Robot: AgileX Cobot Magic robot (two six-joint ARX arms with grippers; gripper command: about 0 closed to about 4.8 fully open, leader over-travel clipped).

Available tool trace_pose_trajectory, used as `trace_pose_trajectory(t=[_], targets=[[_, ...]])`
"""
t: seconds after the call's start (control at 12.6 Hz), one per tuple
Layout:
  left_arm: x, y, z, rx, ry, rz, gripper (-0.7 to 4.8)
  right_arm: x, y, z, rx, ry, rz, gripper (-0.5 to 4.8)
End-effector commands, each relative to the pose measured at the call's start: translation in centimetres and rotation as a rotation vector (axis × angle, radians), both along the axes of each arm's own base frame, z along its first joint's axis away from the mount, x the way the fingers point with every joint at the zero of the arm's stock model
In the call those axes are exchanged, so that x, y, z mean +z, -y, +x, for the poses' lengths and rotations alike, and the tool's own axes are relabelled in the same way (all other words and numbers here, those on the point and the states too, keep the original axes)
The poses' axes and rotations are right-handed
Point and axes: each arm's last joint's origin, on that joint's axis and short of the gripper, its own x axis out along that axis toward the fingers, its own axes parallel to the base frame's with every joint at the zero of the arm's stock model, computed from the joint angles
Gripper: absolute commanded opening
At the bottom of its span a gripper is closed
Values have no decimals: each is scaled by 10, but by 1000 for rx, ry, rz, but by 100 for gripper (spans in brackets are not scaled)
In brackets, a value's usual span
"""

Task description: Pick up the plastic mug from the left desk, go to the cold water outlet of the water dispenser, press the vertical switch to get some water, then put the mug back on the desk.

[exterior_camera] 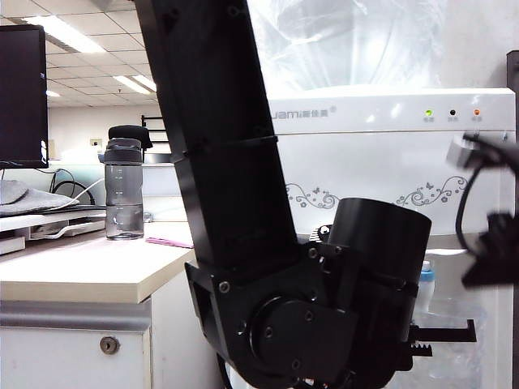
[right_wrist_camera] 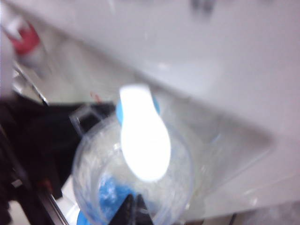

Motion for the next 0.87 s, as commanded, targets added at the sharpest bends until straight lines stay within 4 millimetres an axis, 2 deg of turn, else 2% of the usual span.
trace_pose_trajectory(t=[0.08,0.4,0.87], targets=[[8,3,1,5,24,-51,-5,19,0,-3,2,88,22,-1],[8,3,0,4,24,-51,-5,39,2,-9,-3,170,37,-1],[8,3,0,4,25,-52,-5,31,-2,4,23,214,61,-1]])
